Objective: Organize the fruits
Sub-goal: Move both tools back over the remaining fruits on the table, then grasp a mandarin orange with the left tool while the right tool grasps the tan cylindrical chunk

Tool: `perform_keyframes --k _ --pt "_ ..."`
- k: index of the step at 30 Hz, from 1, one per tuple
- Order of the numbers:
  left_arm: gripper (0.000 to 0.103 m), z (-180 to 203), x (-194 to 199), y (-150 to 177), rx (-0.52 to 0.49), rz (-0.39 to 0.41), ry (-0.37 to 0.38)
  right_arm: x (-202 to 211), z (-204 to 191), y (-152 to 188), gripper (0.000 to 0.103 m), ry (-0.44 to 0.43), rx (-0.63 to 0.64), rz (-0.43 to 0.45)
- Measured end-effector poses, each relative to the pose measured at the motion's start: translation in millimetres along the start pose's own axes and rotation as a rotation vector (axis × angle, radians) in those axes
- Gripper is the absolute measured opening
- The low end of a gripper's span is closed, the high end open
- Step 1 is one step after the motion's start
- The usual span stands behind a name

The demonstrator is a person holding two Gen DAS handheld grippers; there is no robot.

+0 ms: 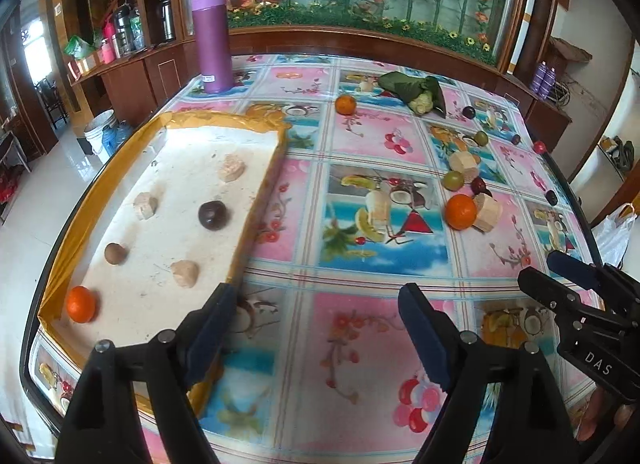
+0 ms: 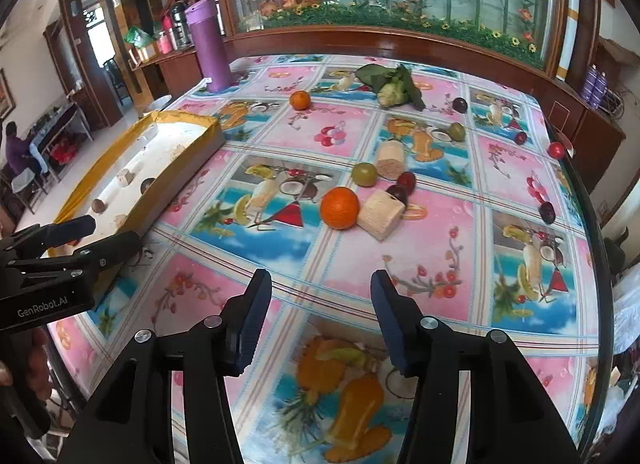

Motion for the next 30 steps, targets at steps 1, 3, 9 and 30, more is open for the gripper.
perform_keyframes --k 1,3,9,30 --pt "0.087 6 -1 1 -0.008 -0.002 0.000 2 6 2 0.053 0.006 -0.008 0.002" --pt "0.088 16 -2 3 -0.022 -0.007 0.005 6 19 7 0.053 0.016 -0.027 0.004" --pt "0.089 37 -4 11 -0.059 -0.025 0.003 6 51 15 0.054 0.017 -0.068 0.001" --pt "0.090 29 -22 20 -0.055 -0.092 -0.081 -74 71 -25 0.052 -0.131 -0.056 -0.050"
Point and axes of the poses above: each gripper's, at about its wrist camera, not at the fingertips, and x roughly against the way its jaws point, z to its right, y to its underside, the point moved 8 cm from there along -x, roughly the way its jaws point, and after that the axes turned 7 degrees about x, right-handed, at the moved point
